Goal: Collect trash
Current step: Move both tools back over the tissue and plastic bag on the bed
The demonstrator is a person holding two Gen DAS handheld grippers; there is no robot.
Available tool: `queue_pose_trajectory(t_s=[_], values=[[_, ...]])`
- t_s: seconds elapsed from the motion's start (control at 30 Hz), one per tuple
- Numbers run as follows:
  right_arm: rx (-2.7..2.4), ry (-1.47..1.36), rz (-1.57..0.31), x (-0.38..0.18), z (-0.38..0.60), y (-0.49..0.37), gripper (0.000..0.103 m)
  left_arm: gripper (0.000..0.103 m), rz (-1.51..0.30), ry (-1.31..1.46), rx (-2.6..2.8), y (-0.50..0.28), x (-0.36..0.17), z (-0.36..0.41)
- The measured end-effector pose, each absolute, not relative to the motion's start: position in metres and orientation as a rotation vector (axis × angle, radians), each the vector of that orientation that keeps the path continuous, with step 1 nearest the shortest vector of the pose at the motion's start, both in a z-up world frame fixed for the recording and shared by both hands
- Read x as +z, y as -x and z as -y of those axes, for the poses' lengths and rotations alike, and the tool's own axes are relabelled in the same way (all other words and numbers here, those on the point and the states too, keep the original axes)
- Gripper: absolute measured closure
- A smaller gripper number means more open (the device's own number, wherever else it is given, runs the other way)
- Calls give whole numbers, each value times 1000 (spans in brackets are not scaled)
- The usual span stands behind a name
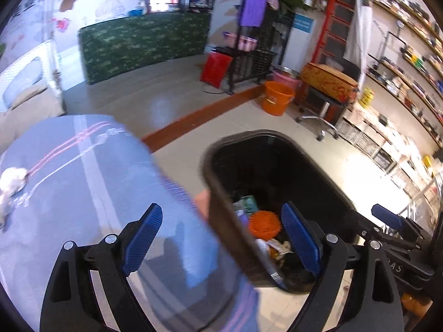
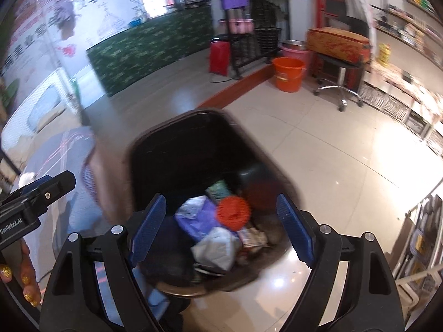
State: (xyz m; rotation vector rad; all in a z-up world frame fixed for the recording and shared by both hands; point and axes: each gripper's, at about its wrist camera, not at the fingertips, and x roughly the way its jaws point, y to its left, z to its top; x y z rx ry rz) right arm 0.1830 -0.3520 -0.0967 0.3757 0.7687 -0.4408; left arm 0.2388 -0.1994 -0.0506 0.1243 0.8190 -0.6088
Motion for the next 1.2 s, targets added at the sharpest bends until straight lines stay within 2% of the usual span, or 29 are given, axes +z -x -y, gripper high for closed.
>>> queue_pose_trajectory(t_s=[0.6, 0.97, 1.2], values=[[70, -162, -802, -65, 158, -306, 21, 17, -787, 67, -73, -289, -52, -43], [159, -108, -770, -50, 96, -354, 21, 17, -790, 33, -63, -336, -61, -85], [155, -80, -793, -57, 82, -378, 21, 40, -839, 47, -96, -354, -79, -90]])
